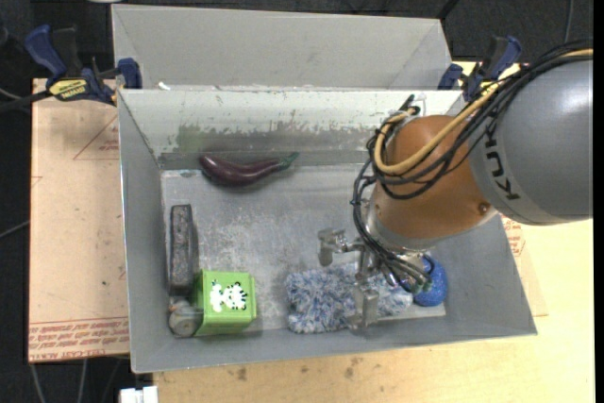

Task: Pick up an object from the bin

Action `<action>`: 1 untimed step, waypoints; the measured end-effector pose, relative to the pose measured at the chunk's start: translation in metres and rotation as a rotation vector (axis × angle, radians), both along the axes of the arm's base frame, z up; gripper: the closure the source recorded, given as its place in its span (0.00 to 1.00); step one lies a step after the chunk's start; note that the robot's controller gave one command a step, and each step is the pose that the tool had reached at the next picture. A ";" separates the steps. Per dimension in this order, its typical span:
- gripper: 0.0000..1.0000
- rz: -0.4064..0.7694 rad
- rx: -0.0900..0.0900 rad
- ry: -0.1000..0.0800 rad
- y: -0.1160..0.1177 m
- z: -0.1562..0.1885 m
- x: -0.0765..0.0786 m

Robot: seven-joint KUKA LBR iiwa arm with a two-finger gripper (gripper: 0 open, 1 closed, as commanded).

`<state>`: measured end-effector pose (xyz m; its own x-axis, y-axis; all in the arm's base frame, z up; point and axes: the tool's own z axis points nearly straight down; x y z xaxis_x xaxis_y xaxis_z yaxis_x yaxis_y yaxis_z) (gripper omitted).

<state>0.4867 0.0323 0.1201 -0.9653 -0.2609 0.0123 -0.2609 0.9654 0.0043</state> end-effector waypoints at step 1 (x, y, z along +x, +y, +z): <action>1.00 0.098 0.003 -0.014 -0.012 -0.047 0.004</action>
Offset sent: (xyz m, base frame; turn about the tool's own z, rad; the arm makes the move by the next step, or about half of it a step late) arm 0.0000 0.0000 0.0000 0.0000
